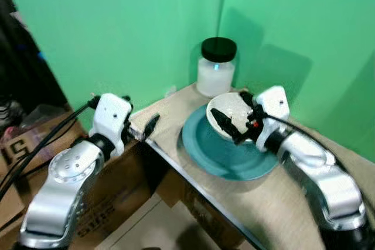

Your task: Setting the table

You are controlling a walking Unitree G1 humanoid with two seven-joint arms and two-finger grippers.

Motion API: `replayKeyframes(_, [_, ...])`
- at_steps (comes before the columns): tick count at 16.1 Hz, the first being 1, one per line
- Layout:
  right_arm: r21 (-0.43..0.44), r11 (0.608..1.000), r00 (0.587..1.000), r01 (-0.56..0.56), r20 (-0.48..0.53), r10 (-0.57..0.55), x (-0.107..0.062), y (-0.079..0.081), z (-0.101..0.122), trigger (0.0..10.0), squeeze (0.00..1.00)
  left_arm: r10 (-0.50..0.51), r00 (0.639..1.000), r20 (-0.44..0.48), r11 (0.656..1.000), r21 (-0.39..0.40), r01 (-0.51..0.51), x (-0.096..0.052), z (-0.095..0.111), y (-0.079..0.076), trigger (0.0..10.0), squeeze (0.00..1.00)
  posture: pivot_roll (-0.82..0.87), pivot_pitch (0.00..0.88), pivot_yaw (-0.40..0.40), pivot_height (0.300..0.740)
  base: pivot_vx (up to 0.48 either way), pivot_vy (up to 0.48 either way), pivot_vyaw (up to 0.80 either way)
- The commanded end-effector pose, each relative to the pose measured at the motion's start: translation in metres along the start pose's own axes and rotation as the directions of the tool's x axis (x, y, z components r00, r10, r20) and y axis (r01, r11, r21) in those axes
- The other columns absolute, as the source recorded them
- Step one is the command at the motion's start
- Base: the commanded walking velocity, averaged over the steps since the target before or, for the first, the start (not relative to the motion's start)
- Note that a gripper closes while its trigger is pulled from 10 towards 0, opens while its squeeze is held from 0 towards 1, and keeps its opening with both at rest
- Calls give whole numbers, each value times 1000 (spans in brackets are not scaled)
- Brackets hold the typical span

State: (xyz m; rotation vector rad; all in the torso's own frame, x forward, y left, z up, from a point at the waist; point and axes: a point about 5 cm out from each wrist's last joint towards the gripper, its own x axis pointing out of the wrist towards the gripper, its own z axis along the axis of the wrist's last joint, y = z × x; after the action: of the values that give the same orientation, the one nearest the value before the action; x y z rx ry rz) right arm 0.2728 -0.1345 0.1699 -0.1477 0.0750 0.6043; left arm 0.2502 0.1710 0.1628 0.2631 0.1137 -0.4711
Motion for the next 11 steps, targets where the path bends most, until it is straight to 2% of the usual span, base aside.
replayKeyframes(1, [1,1000,999,-9,-35,9,0,-5,-2,10000,1000,-48,999,12,999,8,48,-1,4,-2,10000,0,131,0,19,740,0,0,0])
replayKeyframes(2, [-16,1000,997,-24,-68,23,-1,-10,-1,10000,1000,-97,995,1,995,12,97,-2,3,-3,10000,0,131,0,19,740,0,0,0])
replayKeyframes(3, [-64,994,986,-92,-149,82,-4,-15,2,10000,1000,-209,977,-29,977,31,210,-5,1,-7,10000,0,130,0,16,740,0,0,0])
replayKeyframes(4, [-84,987,973,-137,-199,118,-7,-16,2,10000,1000,-266,963,-48,963,38,268,-7,0,-10,10000,0,122,0,22,740,0,0,0])
replayKeyframes(7, [-131,964,932,-230,-313,180,-13,-11,1,10000,1000,-386,918,-89,920,35,390,-12,-2,-13,10000,0,115,0,26,740,0,0,0])
replayKeyframes(9, [-141,958,918,-249,-350,187,-15,-10,-1,10000,1000,-410,908,-91,910,33,414,-12,-1,-14,10000,0,112,0,28,740,0,0,0])
replayKeyframes(10, [-145,957,913,-251,-365,185,-18,-12,-1,10000,0,-420,903,-91,905,33,424,-12,-1,-14,10000,0,110,0,31,740,0,0,0])
replayKeyframes(11, [-132,966,916,-221,-369,159,-19,-17,-1,10000,0,-427,900,-90,901,34,432,-11,-1,-15,10000,0,108,0,30,740,0,0,0])
